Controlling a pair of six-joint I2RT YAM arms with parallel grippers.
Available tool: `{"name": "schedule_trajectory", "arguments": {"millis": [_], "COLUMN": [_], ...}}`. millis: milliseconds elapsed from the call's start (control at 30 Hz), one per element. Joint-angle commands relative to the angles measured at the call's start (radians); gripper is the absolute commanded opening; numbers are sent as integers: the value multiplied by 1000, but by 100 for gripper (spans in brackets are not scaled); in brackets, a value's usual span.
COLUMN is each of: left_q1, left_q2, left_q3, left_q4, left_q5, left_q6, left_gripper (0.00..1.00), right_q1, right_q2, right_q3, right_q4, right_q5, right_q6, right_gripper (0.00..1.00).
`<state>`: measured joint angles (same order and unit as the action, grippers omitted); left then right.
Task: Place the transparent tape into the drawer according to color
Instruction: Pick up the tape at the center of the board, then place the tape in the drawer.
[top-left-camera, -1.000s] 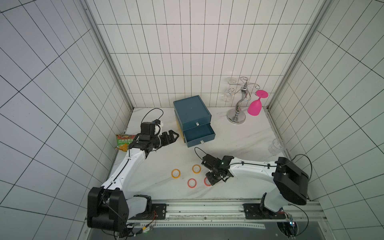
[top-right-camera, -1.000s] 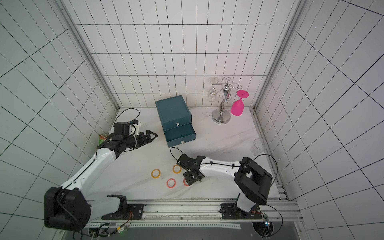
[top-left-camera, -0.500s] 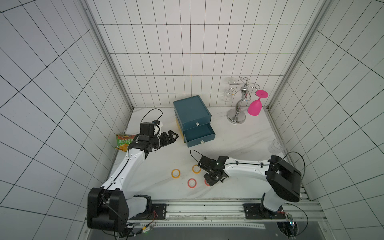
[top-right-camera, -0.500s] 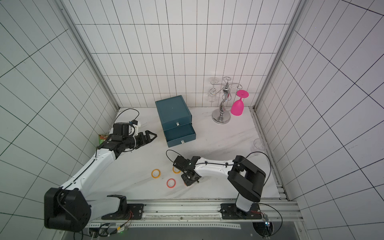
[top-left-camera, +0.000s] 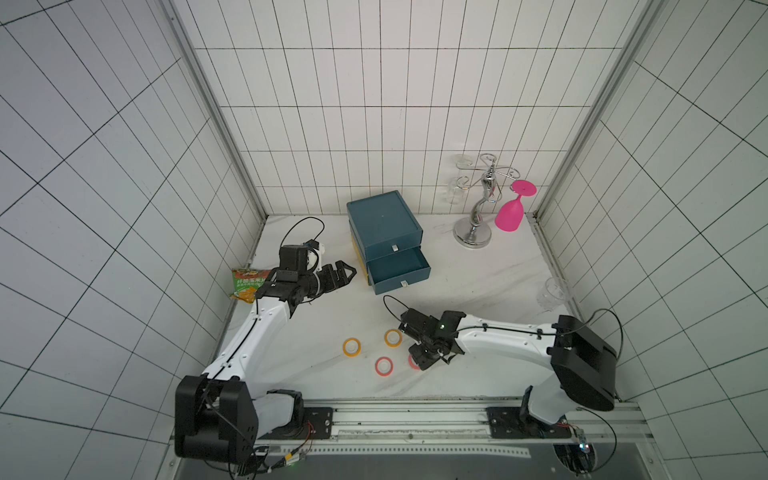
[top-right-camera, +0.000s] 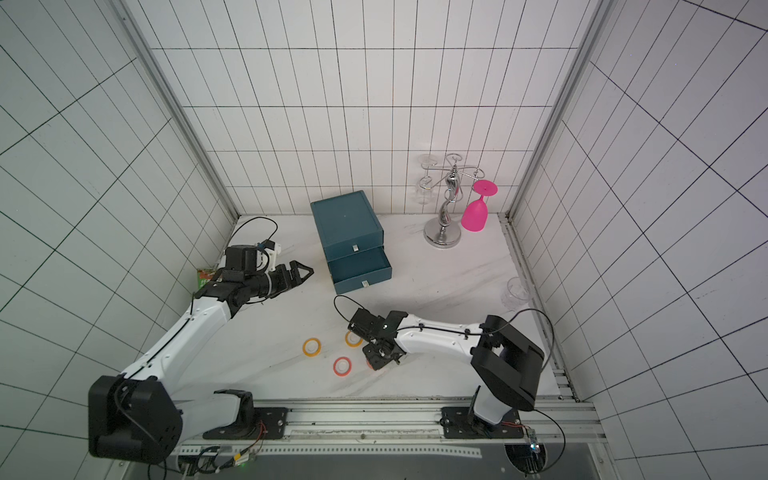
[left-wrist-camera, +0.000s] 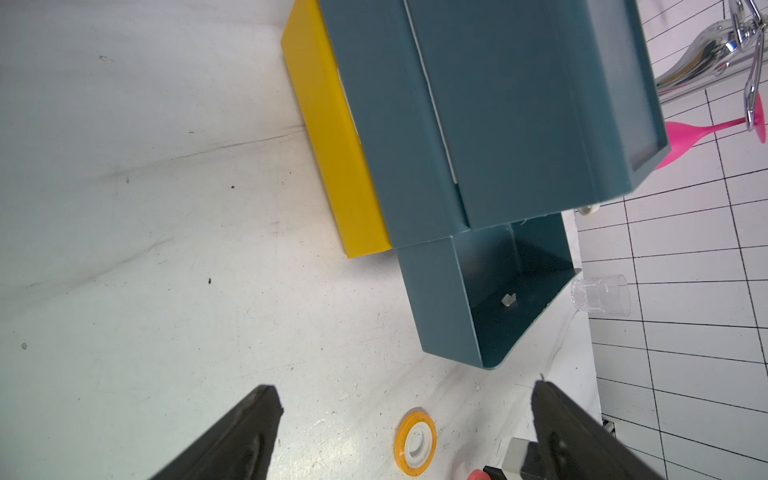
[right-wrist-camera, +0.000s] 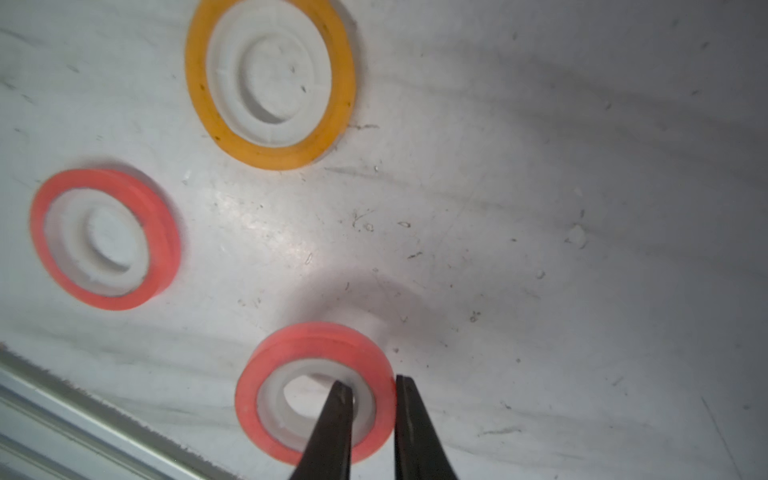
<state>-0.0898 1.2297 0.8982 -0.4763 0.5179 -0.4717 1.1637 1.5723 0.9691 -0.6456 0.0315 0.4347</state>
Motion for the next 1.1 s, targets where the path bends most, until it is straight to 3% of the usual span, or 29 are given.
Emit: {"name": "schedule_trajectory", "arguments": {"millis": [0,267,567,1067], "left_q1": [4,4,5,1], "left_q2": [-7,-8,-10,-14], "left_q3": [-1,2,-4,-27], "left_q4": [5,5,11,28], "left_q5": [17,24,37,57], "left_q6": [8,7,0,-7], "left_gripper": [98,98,98,98], "right_q1": [-32,-134,-230,-353], "right_q2": [-76,-202,-223,21], "right_q3": [38,115,266,480], "right_q4": [-34,-48,-31,157], "right_q5": [17,25,57,97], "right_q6": [14,-13,-88,-188], "right_gripper": [0,0,0,0]}}
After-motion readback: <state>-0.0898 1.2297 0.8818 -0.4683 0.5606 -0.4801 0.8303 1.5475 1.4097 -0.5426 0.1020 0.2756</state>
